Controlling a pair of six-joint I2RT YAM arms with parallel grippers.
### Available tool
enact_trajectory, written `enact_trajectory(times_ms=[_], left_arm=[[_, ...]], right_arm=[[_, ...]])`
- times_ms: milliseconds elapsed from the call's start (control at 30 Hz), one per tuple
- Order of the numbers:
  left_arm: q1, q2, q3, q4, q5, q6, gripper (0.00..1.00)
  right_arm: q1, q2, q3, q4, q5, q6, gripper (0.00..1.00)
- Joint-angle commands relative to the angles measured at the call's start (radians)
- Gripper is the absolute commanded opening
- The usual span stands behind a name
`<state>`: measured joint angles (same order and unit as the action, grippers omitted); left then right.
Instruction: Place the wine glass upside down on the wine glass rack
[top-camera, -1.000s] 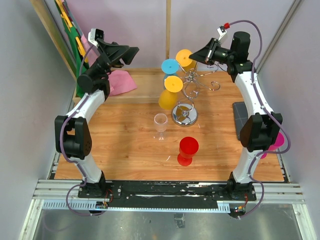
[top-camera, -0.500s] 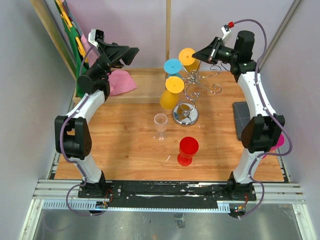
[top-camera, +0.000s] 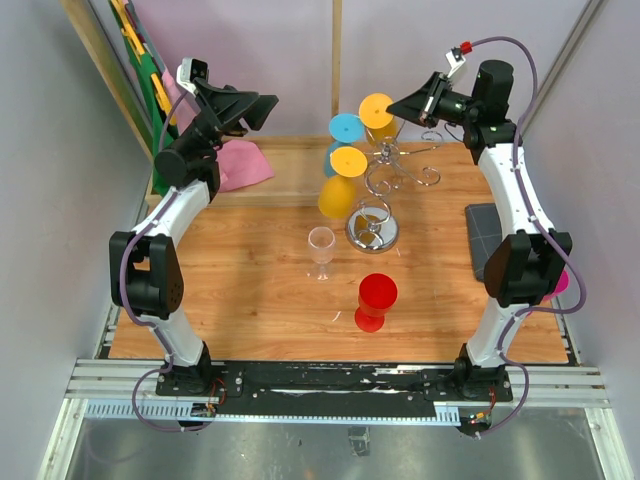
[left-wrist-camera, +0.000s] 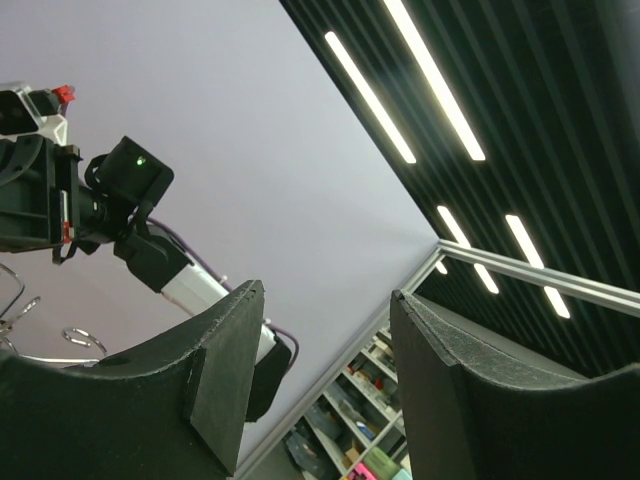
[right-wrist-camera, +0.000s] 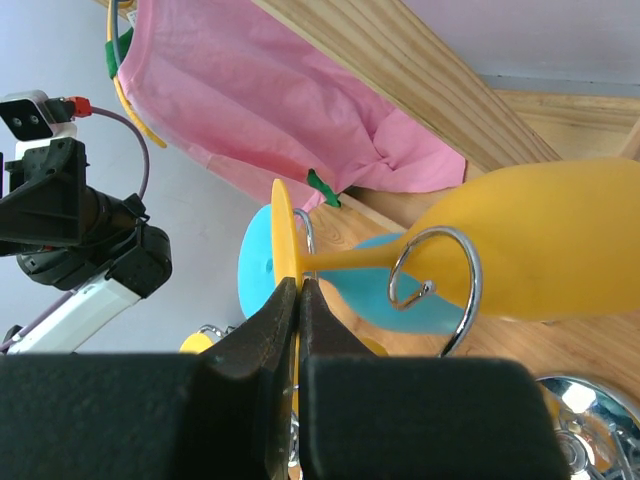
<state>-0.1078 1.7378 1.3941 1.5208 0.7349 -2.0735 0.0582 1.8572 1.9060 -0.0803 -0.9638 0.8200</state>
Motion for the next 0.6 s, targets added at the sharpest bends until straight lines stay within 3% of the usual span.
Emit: enact_trajectory(times_ms=[0, 567], left_arm=[[0.007, -0.031, 0.008, 0.269, 0.001, -0.164, 0.58], [0.007, -0.023, 0.002, 0.269, 0.003, -0.161, 0.58]], right_arm=[[-0.008, -0.036, -0.004, 0.035, -0.025, 0.011, 0.01], [-0.037, -0.102, -0.075, 0.007, -0.035, -0.002, 0.01]])
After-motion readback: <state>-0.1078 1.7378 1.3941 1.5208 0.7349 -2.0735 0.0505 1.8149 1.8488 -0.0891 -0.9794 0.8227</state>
